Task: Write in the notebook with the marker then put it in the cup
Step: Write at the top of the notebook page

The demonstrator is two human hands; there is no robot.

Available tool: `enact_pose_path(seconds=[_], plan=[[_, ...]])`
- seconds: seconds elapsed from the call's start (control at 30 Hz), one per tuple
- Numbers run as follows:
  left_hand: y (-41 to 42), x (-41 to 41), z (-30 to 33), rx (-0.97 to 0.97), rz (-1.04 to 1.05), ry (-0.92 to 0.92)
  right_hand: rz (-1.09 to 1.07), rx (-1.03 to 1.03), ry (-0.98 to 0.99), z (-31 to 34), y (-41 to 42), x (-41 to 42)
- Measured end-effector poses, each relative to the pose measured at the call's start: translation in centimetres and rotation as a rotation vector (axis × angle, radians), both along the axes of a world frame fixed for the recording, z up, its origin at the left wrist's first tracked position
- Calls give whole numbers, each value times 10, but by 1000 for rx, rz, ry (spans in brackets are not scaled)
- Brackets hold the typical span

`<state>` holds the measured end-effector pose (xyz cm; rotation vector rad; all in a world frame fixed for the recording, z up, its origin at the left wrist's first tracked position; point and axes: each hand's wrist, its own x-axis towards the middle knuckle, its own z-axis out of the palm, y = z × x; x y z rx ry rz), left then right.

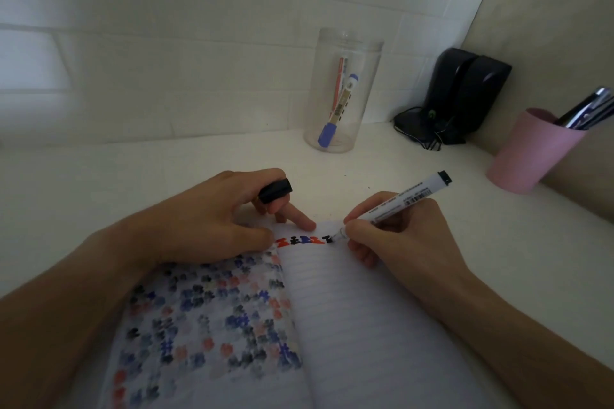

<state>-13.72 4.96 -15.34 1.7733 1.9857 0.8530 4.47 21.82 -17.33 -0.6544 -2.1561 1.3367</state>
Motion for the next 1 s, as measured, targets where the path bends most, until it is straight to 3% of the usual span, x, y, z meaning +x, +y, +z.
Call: enact_pose_path(seconds=[0.67, 0.83, 1.0], plan=[[1, 1, 1, -28, 14, -15, 23, 5, -2, 1, -2, 2], [1, 1, 1, -28, 15, -1, -73, 41, -10, -2, 1, -1], [1, 2, 2, -22, 14, -8, -53, -76, 88, 1, 2, 1]])
